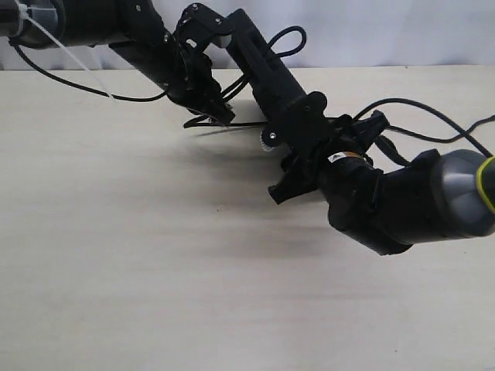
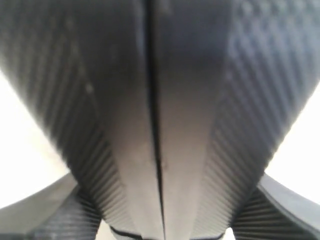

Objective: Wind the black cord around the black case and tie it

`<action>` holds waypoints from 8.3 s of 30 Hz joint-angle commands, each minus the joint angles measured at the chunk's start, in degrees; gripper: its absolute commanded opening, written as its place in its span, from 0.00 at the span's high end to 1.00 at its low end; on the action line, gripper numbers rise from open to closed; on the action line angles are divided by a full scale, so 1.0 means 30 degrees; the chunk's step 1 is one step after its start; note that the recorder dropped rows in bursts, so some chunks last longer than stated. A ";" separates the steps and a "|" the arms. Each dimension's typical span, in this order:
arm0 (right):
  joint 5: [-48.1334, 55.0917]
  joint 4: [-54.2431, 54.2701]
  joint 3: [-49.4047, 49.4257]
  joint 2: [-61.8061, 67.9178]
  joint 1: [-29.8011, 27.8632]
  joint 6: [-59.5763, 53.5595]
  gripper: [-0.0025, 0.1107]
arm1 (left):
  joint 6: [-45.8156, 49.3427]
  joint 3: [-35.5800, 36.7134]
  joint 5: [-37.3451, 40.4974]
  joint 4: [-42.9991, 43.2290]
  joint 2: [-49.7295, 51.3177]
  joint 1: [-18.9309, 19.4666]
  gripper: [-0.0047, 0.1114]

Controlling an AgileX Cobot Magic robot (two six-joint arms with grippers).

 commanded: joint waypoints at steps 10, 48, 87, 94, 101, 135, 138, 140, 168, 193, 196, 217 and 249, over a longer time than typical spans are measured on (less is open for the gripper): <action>0.1355 0.4900 -0.0367 -0.0884 -0.0060 -0.3237 0.33 | 0.2595 -0.0096 -0.1384 -0.1428 0.0022 -0.0053 0.96; 2.7786 0.6645 -0.6983 -0.4018 -1.1458 -0.4842 0.39 | 0.2595 -0.0096 -0.1644 -0.1428 0.0022 -0.0053 0.96; 1.6572 -1.1693 -1.0455 0.1225 -0.8701 0.9904 0.42 | 0.2595 -0.0096 -0.1360 -0.1428 0.0022 -0.0053 0.96; 1.6205 -0.7843 -1.0583 0.1225 -0.8701 0.9160 0.46 | 0.2595 -0.0096 -0.1360 -0.1428 0.0022 -0.0053 0.96; 1.6355 -0.6869 -1.0583 0.1526 -0.8527 0.8492 0.58 | 0.2595 -0.0096 -0.1360 -0.1428 0.0022 -0.0053 0.96; 1.9591 -0.8003 -1.0583 -0.0651 -0.7422 0.9495 0.94 | 0.3809 -0.0096 -0.1176 -0.5923 -0.0944 -0.0100 0.46; 1.9733 -0.8094 -1.0583 -0.0651 -0.7422 0.9495 0.94 | 0.7055 -0.0096 -0.2005 -0.9539 -0.0379 -0.0100 0.46; 1.9733 -0.8094 -1.0583 -0.0651 -0.7422 0.9495 0.94 | 0.9718 -0.0096 -0.1797 -1.1528 0.0082 -0.0100 0.46; 1.9662 -0.8094 -1.0583 -0.0651 -0.7422 0.9545 0.94 | 1.0539 -0.0207 0.0756 -0.9446 -0.0552 -0.0197 0.46; 2.3785 -1.3198 -1.1347 -0.1021 -0.7470 1.2511 0.40 | 1.0432 -0.0207 -0.3920 -0.9821 0.0917 -0.0226 0.96; 2.4725 -1.3198 -1.2063 -0.1609 -0.7797 1.3597 0.38 | 1.0432 -0.0207 -0.4154 -0.9895 0.0913 -0.0226 0.96; 3.0494 -2.1731 -1.6130 0.4787 -1.7485 2.6882 0.50 | 1.0568 -0.0207 -0.2199 -0.9278 0.0913 -0.0226 0.96; 2.9747 -2.3392 -2.3536 1.2641 -1.6474 3.5128 0.50 | 1.0568 -0.0207 -0.1351 -0.8954 0.0913 -0.0226 0.96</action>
